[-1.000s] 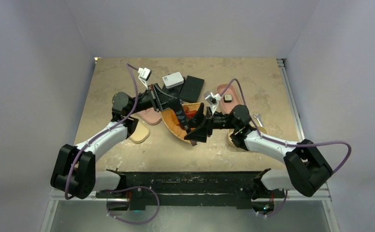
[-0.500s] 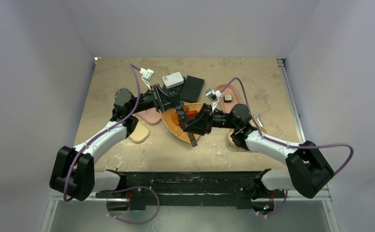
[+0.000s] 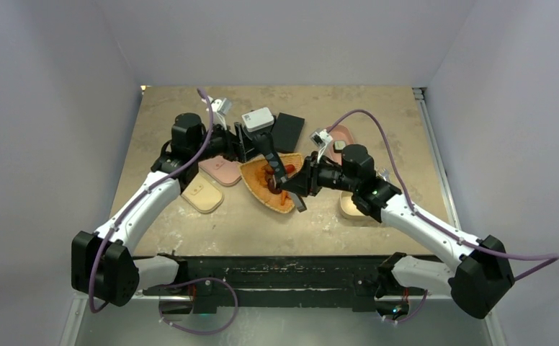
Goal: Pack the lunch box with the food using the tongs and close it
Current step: Pick up the cover from the center of the board, then pick up the fake food from the plate.
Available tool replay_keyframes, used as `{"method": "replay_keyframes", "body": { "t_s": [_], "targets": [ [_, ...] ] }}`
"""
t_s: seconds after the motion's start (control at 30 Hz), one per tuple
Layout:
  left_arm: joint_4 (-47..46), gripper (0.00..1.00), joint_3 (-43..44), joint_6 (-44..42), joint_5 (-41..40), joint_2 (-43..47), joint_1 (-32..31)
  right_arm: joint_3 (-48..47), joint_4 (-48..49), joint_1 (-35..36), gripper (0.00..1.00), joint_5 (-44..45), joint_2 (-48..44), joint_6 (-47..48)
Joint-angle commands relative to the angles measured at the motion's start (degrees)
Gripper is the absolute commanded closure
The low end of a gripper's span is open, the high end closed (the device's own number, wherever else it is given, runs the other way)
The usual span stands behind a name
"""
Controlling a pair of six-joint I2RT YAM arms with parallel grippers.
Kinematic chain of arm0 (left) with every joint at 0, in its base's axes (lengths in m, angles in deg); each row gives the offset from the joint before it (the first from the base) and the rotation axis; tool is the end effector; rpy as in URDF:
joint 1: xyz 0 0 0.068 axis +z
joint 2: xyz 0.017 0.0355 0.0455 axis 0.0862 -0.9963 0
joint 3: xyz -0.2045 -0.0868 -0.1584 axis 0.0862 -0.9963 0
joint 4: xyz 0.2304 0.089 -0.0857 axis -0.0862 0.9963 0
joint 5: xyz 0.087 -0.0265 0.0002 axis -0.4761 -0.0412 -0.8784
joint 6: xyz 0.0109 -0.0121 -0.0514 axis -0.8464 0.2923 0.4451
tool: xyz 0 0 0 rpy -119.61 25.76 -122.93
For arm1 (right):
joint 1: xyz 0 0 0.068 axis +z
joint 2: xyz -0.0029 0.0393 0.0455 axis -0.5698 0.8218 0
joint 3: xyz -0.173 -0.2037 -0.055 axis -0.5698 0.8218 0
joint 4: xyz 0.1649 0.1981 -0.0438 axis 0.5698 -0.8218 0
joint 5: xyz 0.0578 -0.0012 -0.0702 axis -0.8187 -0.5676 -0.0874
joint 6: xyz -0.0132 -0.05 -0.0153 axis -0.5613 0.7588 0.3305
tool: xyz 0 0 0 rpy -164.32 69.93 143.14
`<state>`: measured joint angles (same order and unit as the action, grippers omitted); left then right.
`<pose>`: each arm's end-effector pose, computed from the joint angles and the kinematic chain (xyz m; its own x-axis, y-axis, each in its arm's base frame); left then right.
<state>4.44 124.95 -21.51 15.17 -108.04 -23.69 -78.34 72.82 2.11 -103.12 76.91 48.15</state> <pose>0.2634 -0.1118 0.3220 -0.6096 -0.1948 -0.7684 0.5805 0.5504 -0.6000 0.1962 0.1710 0.2956 -0.6045 0.0883 -0.7917 -0.7199 0.3648 0.5904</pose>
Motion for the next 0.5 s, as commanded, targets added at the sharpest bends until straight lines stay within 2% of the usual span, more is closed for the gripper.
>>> {"method": "replay_keyframes", "body": {
  "t_s": [0.0, 0.13, 0.23, 0.37, 0.47],
  "targets": [
    [9.7, 0.25, 1.3, -10.3, -10.1, 1.7, 1.6, -5.8, -14.9, -0.3, 0.75, 9.1, -1.2, 4.8],
    [11.5, 0.25, 0.9, -13.2, -12.0, 2.2, 1.6, -5.8, -14.2, -0.3, 0.75, 7.5, -2.1, 3.6],
    [14.2, 0.25, 1.3, -14.6, -20.0, 3.0, 1.7, -7.5, -17.5, -0.3, 0.75, 8.6, -2.1, 3.7],
    [16.8, 0.22, 1.3, -13.9, -34.6, 4.7, 1.9, -9.9, -24.5, -0.2, 0.74, 16.8, -0.3, 5.6],
    [17.1, 0.22, 0.8, -13.5, -40.2, 5.8, 2.0, -10.7, -28.9, 0.8, 0.75, 19.6, 2.2, 5.4]
  ]
}}
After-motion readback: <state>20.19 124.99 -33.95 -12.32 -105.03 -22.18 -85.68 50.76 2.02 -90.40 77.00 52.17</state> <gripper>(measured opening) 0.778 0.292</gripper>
